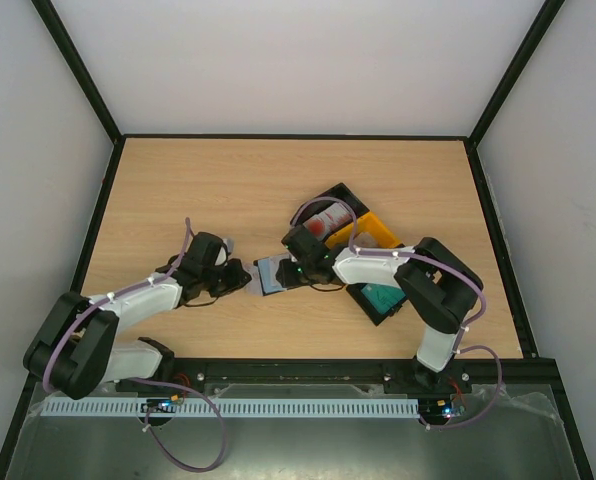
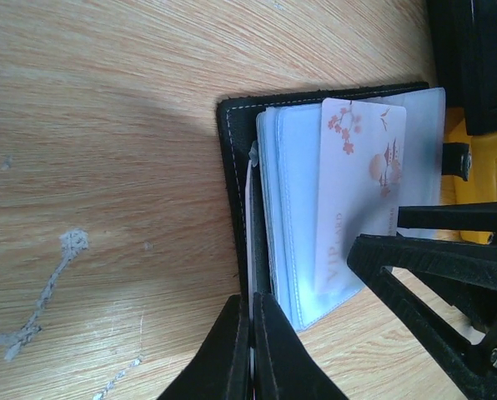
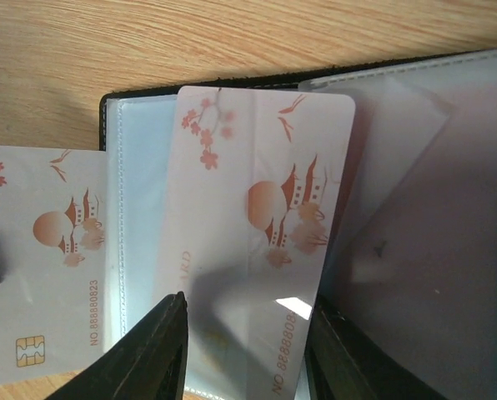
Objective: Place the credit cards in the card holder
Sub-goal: Insert the credit card into the card holder.
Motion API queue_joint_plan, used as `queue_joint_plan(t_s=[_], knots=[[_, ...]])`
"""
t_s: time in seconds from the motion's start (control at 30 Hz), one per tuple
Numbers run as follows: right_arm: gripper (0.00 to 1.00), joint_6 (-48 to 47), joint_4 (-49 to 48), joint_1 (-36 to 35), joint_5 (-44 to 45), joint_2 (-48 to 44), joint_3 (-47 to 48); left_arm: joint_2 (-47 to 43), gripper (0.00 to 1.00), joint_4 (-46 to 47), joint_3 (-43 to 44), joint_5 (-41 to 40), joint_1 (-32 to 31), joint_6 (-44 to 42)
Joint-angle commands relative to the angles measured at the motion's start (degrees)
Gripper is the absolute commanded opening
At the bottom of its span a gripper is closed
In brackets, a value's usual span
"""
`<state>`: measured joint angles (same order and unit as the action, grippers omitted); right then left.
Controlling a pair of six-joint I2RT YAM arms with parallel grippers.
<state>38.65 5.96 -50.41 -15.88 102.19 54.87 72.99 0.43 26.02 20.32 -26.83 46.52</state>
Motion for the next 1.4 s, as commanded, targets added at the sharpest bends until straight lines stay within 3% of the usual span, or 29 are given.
queue_joint_plan(t_s=[0.0, 0.13, 0.43, 0.57, 0.77, 0.9, 1.1, 1.37], knots=[[0.40, -1.23, 5.57, -0.59, 6.85, -1.13, 1.49, 0.30, 0.03, -2.20, 1.15, -0.07, -0.15, -1.08], [0.44, 0.43, 7.67, -0.58, 10.99, -1.17, 2.74, -0.13, 0.02, -2.77, 1.48, -0.62, -0.15, -1.34], [0.44, 0.54, 7.32, -0.57, 12.63, 1.28, 5.50, 0.13, 0.02, -2.80, 1.76, -0.80, -0.15, -1.52], [0.41, -0.29, 7.73, -0.58, 13.00, 3.71, 7.87, 0.46, 0.02, -2.60, 1.89, -1.01, -0.15, -1.48], [0.26, -0.58, 8.18, -0.58, 14.45, 4.79, 9.23, 0.53, 0.02, -2.62, 2.22, -0.98, -0.15, -1.52], [0.27, -0.65, 8.86, -0.58, 14.49, 5.78, 9.76, 0.67, 0.02, -2.62, 2.33, -1.02, -0.15, -1.61], [0.33, -1.01, 8.17, -0.58, 13.04, 6.81, 9.75, 1.24, 0.02, -2.41, 2.28, -1.30, -0.15, -1.61], [0.27, -2.00, 4.77, -0.63, 5.03, 5.63, 8.88, 2.29, 0.02, -2.10, 2.66, -1.26, -0.15, -2.04]])
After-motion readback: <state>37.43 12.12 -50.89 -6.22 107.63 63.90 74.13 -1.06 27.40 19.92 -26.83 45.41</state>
